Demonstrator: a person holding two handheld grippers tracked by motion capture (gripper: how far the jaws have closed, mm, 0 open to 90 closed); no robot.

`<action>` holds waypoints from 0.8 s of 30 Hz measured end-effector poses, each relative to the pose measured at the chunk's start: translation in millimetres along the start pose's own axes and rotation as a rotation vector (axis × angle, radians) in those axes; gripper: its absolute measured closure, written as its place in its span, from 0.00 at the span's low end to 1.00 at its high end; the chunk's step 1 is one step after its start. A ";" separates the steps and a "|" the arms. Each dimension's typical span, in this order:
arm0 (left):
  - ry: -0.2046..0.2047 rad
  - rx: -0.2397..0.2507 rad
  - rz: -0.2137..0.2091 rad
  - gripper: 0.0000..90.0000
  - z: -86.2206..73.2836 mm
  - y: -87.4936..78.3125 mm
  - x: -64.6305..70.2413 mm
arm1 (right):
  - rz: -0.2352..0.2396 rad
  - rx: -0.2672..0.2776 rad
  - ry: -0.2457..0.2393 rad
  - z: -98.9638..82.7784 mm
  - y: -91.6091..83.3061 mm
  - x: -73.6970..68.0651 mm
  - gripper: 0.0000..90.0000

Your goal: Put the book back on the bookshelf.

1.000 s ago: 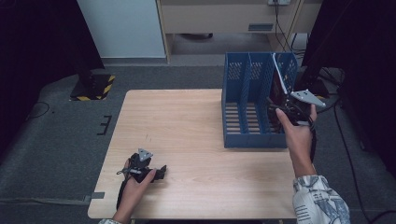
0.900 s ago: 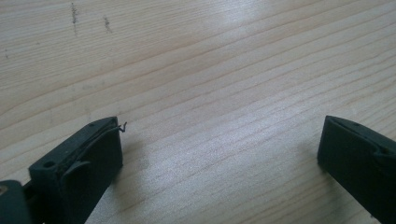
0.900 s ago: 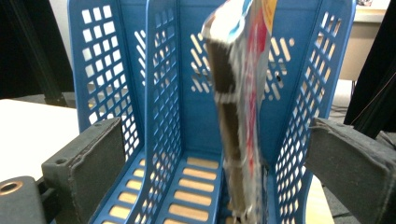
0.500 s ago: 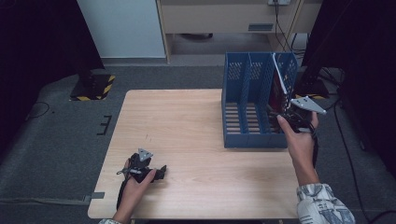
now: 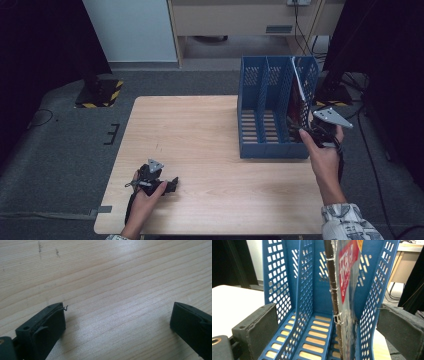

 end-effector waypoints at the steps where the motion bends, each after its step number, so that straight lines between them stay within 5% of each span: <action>1: 0.000 0.000 0.000 0.00 0.0 0.0 0.0 | 0.004 0.001 -0.002 -0.2 -1.3 -0.6 0.04; 24: 0.000 0.000 0.001 0.00 -0.1 -0.1 0.2 | 0.040 -0.016 -0.060 -18.9 -23.9 -29.2 0.06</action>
Point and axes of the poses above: each handheld gripper's, and its own axes: y roughly forward along the jaws, z roughly out of its top, x roughly to its right, the point moved 6 cm from there along y, roughly forward along the jaws, and after that the axes turned 8 degrees about -y, right-handed, at the moved point
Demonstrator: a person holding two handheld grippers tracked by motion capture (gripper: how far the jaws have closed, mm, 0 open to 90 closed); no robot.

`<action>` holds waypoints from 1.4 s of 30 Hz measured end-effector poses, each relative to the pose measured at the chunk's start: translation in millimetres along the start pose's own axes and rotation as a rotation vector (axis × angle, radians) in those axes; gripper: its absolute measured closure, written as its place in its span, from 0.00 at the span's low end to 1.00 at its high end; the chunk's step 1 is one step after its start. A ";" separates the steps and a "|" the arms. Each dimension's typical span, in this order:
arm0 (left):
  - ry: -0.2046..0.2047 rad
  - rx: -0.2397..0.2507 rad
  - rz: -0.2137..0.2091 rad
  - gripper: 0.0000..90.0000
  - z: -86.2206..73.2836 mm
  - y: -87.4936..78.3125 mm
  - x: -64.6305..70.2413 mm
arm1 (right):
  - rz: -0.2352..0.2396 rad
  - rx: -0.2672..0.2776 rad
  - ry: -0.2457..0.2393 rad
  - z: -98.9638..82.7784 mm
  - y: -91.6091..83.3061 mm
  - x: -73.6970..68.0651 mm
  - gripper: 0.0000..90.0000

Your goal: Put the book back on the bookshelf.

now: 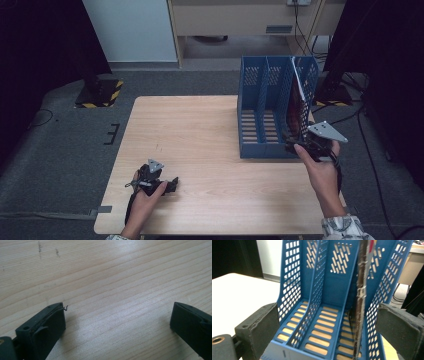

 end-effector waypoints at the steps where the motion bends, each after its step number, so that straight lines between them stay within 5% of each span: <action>1: 0.000 0.000 0.000 0.00 0.0 0.0 0.0 | 0.002 0.000 0.001 -0.7 -0.8 -1.5 0.06; 22: 0.000 -0.001 0.000 0.00 -0.2 -0.2 0.5 | 0.077 -0.048 0.012 -30.2 -15.1 -32.1 0.06; 42: 0.002 -0.001 -0.001 0.00 -0.4 -0.3 0.9 | 0.186 -0.058 0.019 -29.1 -12.4 -64.5 0.06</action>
Point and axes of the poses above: each handheld gripper's, and its own axes: y roughly forward along the jaws, z roughly out of its top, x roughly to its right, the point moved 6 cm from there along y, roughly forward along the jaws, and after that the axes turned 8 degrees about -y, right-handed, at the moved point
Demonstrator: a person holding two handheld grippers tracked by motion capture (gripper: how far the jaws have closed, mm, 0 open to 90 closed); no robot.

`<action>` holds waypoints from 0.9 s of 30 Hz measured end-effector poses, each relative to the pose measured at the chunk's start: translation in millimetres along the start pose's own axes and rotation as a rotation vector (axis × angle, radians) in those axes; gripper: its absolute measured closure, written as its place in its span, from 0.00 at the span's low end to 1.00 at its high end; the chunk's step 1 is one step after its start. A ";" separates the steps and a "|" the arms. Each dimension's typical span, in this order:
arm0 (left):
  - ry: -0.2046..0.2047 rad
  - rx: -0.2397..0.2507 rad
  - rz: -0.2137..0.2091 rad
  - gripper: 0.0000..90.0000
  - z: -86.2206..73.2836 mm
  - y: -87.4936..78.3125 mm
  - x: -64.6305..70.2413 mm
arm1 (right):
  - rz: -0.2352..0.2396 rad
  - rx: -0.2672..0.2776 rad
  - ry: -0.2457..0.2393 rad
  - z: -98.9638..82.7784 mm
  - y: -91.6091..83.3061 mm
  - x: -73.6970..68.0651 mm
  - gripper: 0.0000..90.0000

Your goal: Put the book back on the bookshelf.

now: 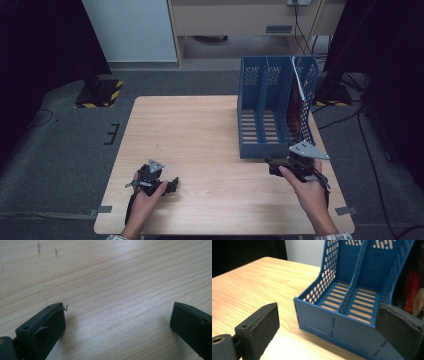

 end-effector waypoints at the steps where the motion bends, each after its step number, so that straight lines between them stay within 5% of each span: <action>1: 0.000 0.000 0.000 0.00 0.0 0.0 0.0 | 0.006 0.001 0.003 1.0 1.0 -2.4 0.06; 27: -0.001 0.000 0.000 0.00 -0.1 0.0 0.3 | 0.112 -0.006 -0.032 26.4 38.5 -49.7 0.05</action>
Point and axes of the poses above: each handheld gripper's, and its own axes: y roughly forward along the jaws, z roughly out of its top, x roughly to its right, the point moved 6 cm from there along y, roughly forward along the jaws, and after that the axes turned 8 degrees about -y, right-handed, at the moved point
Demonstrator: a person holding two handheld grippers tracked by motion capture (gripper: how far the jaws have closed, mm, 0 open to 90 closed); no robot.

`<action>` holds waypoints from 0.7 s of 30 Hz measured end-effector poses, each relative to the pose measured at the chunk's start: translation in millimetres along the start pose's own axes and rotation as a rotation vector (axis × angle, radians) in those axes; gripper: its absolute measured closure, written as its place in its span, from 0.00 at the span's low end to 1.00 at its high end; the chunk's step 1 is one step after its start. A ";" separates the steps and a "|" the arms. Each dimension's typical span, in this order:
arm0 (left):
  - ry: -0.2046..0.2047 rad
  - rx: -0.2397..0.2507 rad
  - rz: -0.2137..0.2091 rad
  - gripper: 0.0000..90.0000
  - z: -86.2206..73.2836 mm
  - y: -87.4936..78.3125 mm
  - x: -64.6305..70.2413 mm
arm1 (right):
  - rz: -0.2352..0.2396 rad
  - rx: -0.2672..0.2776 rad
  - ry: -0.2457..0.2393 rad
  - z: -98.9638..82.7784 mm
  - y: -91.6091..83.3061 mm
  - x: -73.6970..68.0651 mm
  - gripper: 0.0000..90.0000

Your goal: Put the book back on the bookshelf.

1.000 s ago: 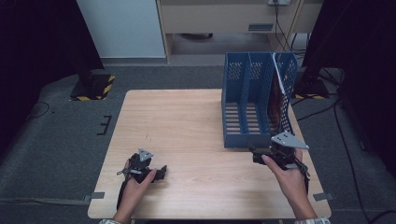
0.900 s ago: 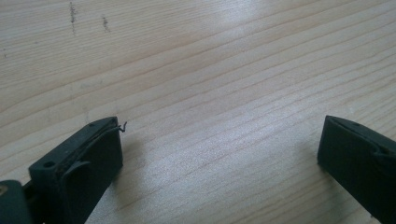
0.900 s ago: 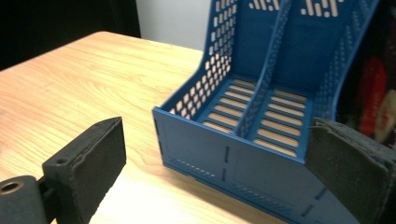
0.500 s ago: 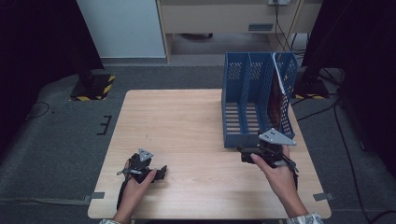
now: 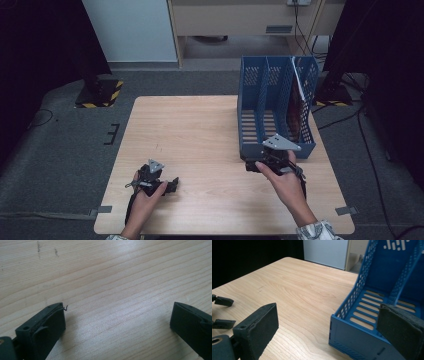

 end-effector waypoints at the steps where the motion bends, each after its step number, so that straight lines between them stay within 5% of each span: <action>1: 0.000 0.000 0.000 0.00 0.0 0.0 0.0 | 0.002 -0.001 0.000 0.6 1.9 -1.5 0.05; 21: 0.000 0.000 0.000 0.00 0.0 0.0 0.0 | 0.063 -0.027 -0.045 8.4 27.9 -27.2 0.06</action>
Point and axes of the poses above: each handheld gripper's, and its own axes: y roughly forward along the jaws, z roughly out of its top, x roughly to its right, the point moved 6 cm from there along y, roughly forward along the jaws, and after that the axes turned 8 degrees about -y, right-handed, at the moved point
